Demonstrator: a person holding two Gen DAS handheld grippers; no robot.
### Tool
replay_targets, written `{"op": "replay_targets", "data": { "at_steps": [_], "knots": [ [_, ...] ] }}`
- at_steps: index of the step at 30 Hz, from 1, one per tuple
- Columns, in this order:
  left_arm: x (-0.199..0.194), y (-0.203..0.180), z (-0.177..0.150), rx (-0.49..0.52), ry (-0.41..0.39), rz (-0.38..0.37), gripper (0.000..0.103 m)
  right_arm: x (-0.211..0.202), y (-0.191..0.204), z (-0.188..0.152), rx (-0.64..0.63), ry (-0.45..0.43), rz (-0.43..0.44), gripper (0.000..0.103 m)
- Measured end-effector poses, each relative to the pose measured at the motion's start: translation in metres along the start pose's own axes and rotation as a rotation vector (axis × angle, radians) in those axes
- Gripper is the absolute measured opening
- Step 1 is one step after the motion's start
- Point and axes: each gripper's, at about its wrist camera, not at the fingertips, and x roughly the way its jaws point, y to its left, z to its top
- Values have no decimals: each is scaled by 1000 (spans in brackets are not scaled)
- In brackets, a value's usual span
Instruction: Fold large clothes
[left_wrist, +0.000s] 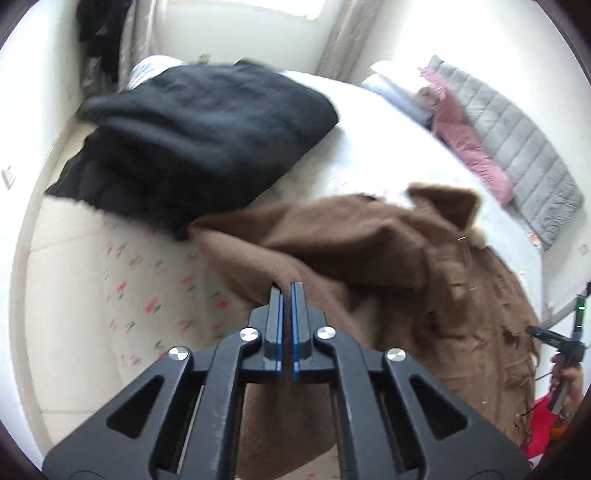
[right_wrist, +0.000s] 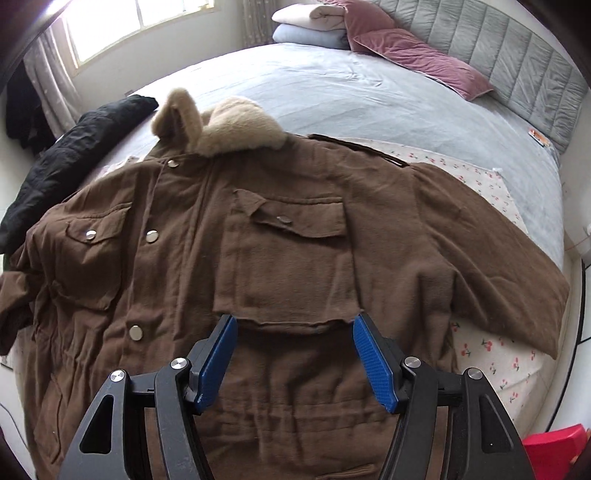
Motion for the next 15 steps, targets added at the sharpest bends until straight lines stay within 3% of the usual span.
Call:
{"op": "replay_targets", "data": {
  "at_steps": [3,5,7,8,9,10,11,12,15],
  "knots": [
    [-12,-70,8,134,-15,-190,4,-10,22,0,-10,-19,40,66],
    [-5,-124,-4,265,81,-412,4,-14,36,0,-17,-26,77,66],
    [-4,-159,-24,375,172,-551,7,-17,49,-2,-34,-24,110,66],
    [-9,-171,-35,429,166,-554,11,-18,55,-5,-46,-20,126,66],
    [-15,-178,-46,473,145,-534,33,-18,60,-8,-57,-19,138,66],
    [-22,-178,-55,496,111,-492,67,-19,63,-11,-67,-18,147,66],
    [-24,-173,-58,493,84,-468,80,-20,65,-16,-80,-14,153,66],
    [-28,-159,-59,483,54,-439,87,-19,66,-19,-89,-9,154,66],
    [-11,-119,-59,427,88,-368,87,-16,67,-27,-102,9,157,66]
  ]
}}
